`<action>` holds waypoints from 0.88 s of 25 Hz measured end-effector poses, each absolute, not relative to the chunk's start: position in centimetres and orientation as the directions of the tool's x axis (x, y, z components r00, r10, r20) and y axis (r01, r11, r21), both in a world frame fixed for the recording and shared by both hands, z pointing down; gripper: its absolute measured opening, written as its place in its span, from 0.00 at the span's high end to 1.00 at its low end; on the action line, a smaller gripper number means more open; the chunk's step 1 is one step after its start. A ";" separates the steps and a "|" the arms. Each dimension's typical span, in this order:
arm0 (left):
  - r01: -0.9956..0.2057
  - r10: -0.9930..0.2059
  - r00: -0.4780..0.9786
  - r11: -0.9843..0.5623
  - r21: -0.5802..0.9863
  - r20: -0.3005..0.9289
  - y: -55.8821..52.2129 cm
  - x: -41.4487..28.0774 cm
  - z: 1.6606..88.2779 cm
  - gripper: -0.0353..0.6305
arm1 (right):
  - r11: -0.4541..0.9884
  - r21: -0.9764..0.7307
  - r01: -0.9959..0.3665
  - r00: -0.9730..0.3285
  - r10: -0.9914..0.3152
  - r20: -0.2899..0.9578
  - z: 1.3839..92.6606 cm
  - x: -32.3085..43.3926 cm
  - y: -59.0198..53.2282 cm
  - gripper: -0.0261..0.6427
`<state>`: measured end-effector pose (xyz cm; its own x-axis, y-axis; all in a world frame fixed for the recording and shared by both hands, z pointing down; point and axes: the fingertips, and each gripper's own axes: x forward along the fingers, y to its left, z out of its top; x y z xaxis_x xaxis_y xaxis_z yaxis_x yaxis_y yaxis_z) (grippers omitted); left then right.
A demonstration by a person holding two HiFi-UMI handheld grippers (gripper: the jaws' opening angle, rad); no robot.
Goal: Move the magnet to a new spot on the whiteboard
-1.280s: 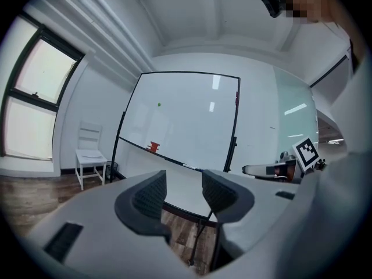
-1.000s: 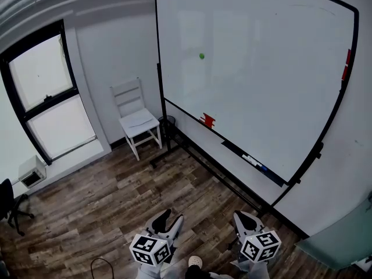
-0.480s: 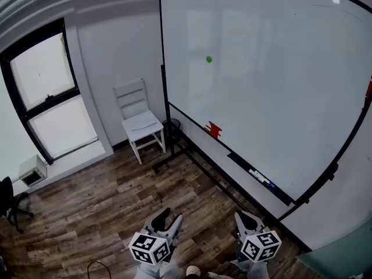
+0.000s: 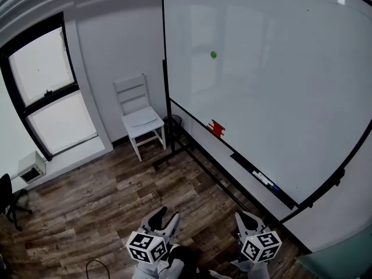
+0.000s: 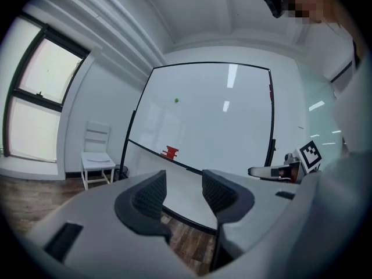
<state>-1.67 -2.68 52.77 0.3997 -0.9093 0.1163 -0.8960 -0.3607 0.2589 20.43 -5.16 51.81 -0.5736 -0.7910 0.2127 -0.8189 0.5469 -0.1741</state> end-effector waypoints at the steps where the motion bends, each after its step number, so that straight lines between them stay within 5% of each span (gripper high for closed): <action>1: -0.895 -0.909 0.400 -0.360 0.262 0.119 -2.9 -1.8 52.9 0.66 | 0.546 -0.177 -0.819 -0.573 -0.790 0.218 52.1 20.3 -5.2 0.92; 22: -0.877 -0.890 0.443 -0.406 0.259 0.105 -15.2 -3.6 52.4 0.66 | 0.527 -0.204 -0.825 -0.564 -0.796 0.221 52.3 17.0 -16.5 0.92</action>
<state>-3.55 -15.20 52.41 0.4430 -0.8903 0.1050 -0.8766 -0.4056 0.2590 17.00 -16.50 52.29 -0.5637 -0.7959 0.2211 -0.8247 0.5273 -0.2044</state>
